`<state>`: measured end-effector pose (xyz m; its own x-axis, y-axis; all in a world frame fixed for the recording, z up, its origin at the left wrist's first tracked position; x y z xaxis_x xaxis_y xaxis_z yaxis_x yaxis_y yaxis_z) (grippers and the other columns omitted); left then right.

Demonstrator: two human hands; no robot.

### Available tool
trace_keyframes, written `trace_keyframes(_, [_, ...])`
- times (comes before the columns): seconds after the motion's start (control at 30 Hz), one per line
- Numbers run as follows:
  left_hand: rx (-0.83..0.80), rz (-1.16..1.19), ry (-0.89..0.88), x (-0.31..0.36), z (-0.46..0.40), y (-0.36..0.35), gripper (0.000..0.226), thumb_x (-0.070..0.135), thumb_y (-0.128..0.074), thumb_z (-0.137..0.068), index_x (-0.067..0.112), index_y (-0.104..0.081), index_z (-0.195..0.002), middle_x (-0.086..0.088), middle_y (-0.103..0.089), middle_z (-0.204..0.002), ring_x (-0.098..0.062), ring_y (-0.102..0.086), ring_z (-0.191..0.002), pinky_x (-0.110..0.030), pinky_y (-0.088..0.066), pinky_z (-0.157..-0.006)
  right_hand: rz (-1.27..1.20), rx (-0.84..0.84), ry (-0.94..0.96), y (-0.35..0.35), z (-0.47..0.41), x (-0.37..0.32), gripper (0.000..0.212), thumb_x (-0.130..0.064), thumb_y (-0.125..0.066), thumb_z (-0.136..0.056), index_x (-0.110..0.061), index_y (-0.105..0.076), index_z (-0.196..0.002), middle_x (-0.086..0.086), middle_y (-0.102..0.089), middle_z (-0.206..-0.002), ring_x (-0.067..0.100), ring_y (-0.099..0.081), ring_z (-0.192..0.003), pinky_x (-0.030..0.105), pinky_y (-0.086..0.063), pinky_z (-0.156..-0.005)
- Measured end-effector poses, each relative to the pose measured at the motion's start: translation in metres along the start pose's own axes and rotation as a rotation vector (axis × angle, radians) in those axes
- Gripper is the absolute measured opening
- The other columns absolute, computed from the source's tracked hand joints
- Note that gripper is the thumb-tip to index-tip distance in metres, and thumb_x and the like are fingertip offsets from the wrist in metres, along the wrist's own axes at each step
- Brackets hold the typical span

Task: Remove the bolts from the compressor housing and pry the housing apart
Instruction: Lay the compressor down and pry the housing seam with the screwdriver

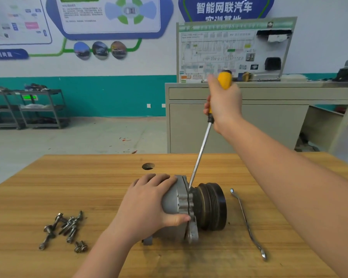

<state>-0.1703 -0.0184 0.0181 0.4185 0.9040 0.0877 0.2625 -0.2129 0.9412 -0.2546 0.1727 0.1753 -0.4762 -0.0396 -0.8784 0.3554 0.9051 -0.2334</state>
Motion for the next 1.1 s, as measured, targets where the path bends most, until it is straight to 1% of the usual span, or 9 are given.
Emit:
trace_keyframes(0.1, [-0.021, 0.082, 0.025, -0.002, 0.002, -0.004, 0.113, 0.098, -0.040, -0.054, 0.042, -0.028, -0.151, 0.021, -0.026, -0.157, -0.011, -0.016, -0.146, -0.035, -0.018, -0.119, 0.118, -0.147, 0.160, -0.043, 0.017, -0.018, 0.023, -0.035, -0.057, -0.095, -0.020, -0.045, -0.084, 0.002, -0.050, -0.069, 0.009, -0.051, -0.047, 0.024, -0.046, -0.045])
trace_keyframes(0.23, [0.190, 0.929, 0.263, -0.050, 0.012, -0.004, 0.090, 0.085, -0.063, -0.053, 0.059, -0.038, -0.135, 0.038, -0.036, -0.143, 0.010, -0.031, -0.136, -0.019, -0.030, -0.105, 0.191, -0.250, 0.212, -0.082, 0.032, -0.023, 0.024, -0.031, -0.058, -0.095, -0.021, -0.041, -0.082, 0.004, -0.046, -0.072, 0.018, -0.049, -0.059, 0.036, -0.050, -0.056])
trace_keyframes(0.33, [0.048, 1.439, 0.401, -0.063, 0.020, -0.047, 0.071, 0.065, -0.071, -0.065, 0.057, -0.048, -0.131, 0.012, -0.058, -0.139, -0.015, -0.059, -0.124, -0.032, -0.047, -0.096, 0.198, -0.236, 0.133, -0.085, 0.026, -0.010, 0.024, -0.026, -0.058, -0.095, -0.018, -0.039, -0.081, 0.006, -0.045, -0.074, 0.021, -0.048, -0.061, 0.038, -0.048, -0.058])
trace_keyframes(0.4, [-0.018, 1.591, 0.399, -0.061, 0.021, -0.063, 0.063, 0.052, -0.073, -0.071, 0.054, -0.052, -0.130, 0.002, -0.066, -0.129, -0.025, -0.067, -0.113, -0.042, -0.051, -0.093, 0.231, -0.239, 0.071, -0.085, 0.021, 0.002, 0.020, -0.024, -0.058, -0.094, -0.014, -0.042, -0.088, 0.009, -0.048, -0.079, 0.021, -0.050, -0.062, 0.037, -0.050, -0.056])
trace_keyframes(0.53, [0.074, 1.616, 0.380, -0.062, 0.023, -0.068, 0.066, 0.056, -0.072, -0.067, 0.048, -0.053, -0.130, -0.005, -0.066, -0.126, -0.034, -0.067, -0.109, -0.050, -0.054, -0.090, 0.325, -0.245, 0.026, -0.094, 0.026, 0.018, 0.019, -0.021, -0.059, -0.092, -0.008, -0.047, -0.097, 0.009, -0.051, -0.081, 0.023, -0.055, -0.067, 0.041, -0.054, -0.062])
trace_keyframes(0.63, [0.160, 1.617, 0.401, -0.058, 0.029, -0.069, 0.057, 0.053, -0.071, -0.070, 0.047, -0.057, -0.125, 0.000, -0.069, -0.120, -0.031, -0.068, -0.106, -0.051, -0.053, -0.092, 0.386, -0.280, 0.102, -0.112, 0.039, 0.013, 0.019, -0.024, -0.061, -0.092, -0.013, -0.045, -0.091, 0.000, -0.044, -0.073, 0.017, -0.049, -0.060, 0.033, -0.045, -0.054])
trace_keyframes(0.77, [0.184, 1.617, 0.390, -0.052, 0.031, -0.065, 0.051, 0.052, -0.072, -0.073, 0.048, -0.058, -0.123, 0.008, -0.070, -0.117, -0.022, -0.069, -0.105, -0.038, -0.057, -0.084, 0.428, -0.288, 0.195, -0.117, 0.054, -0.002, 0.026, -0.026, -0.060, -0.092, -0.019, -0.039, -0.079, -0.003, -0.040, -0.068, 0.012, -0.040, -0.055, 0.026, -0.031, -0.050])
trace_keyframes(0.97, [0.152, 1.533, 0.354, -0.050, 0.028, -0.059, 0.041, 0.049, -0.057, -0.082, 0.046, -0.056, -0.123, 0.013, -0.069, -0.113, -0.012, -0.070, -0.098, -0.018, -0.053, -0.070, 0.277, -0.243, 0.461, -0.100, 0.096, -0.053, 0.032, -0.025, -0.064, -0.092, -0.026, -0.036, -0.075, -0.007, -0.038, -0.061, 0.004, -0.041, -0.048, 0.014, -0.033, -0.046])
trace_keyframes(1.1, [0.208, 1.143, 0.344, -0.059, 0.022, -0.037, 0.030, 0.060, -0.054, -0.088, 0.045, -0.057, -0.113, 0.027, -0.047, -0.139, 0.008, -0.045, -0.127, -0.014, -0.034, -0.096, 0.179, -0.226, 0.544, -0.081, 0.113, -0.070, 0.025, -0.021, -0.065, -0.092, -0.020, -0.043, -0.079, -0.009, -0.037, -0.059, 0.005, -0.041, -0.051, 0.014, -0.035, -0.049])
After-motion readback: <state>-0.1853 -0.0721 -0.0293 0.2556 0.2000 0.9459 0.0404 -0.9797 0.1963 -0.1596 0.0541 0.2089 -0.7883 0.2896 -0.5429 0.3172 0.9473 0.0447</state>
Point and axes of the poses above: each hand's wrist, its own z-axis away from the middle knuckle, its own y-axis out of the back of the hand, x = y × z, the point moved 9 cm from there along -z, towards the middle knuckle
